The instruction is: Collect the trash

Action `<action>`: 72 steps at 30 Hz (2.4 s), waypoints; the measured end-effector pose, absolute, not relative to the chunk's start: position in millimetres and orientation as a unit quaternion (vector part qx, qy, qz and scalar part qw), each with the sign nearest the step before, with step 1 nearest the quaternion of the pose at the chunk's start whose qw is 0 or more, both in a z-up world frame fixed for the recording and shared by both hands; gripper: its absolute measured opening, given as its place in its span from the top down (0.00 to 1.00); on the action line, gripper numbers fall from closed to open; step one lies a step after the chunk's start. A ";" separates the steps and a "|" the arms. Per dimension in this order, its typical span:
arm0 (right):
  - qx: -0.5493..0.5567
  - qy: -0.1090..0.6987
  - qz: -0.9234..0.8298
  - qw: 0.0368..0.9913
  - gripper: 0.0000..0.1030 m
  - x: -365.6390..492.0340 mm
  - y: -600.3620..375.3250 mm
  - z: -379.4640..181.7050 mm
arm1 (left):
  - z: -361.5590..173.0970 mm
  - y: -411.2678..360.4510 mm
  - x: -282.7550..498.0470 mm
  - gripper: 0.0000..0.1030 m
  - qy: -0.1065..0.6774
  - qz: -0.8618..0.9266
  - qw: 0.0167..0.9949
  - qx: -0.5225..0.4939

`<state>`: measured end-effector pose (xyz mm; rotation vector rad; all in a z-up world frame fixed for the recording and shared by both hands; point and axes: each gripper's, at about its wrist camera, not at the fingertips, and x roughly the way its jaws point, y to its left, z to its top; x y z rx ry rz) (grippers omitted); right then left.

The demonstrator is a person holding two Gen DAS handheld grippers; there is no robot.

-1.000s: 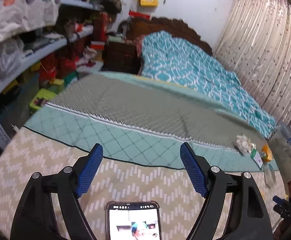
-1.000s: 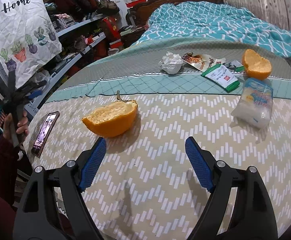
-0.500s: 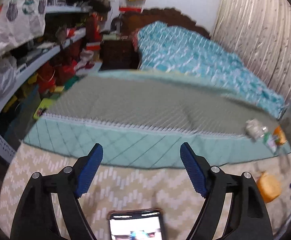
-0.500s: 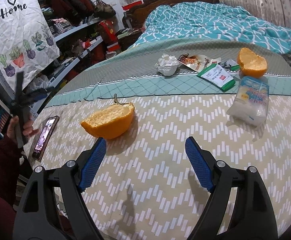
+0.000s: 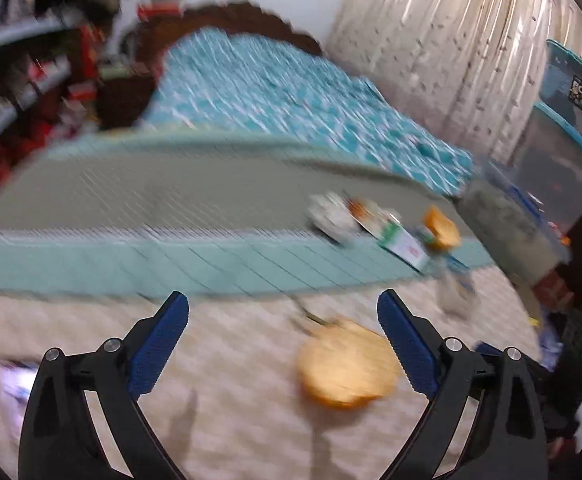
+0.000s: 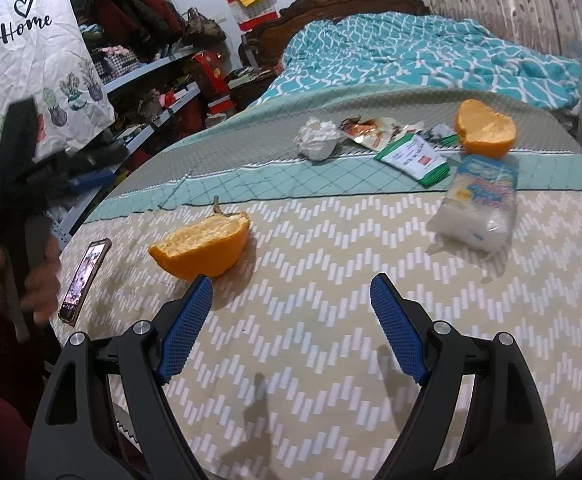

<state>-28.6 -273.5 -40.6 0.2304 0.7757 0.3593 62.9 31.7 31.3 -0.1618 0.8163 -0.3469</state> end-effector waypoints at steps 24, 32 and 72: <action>0.147 0.391 0.172 0.892 0.21 -17.2 -291.8 -57.0 | 6.2 21.2 41.3 0.08 0.392 -0.154 0.907 -0.024; 0.128 0.400 0.181 0.889 0.21 -14.1 -271.6 -58.0 | 34.4 154.4 66.4 0.08 0.325 -0.043 0.945 -0.007; 0.147 0.383 0.172 0.895 0.21 -16.3 -287.5 -53.2 | 54.1 60.8 66.8 0.08 0.333 -0.124 0.935 0.018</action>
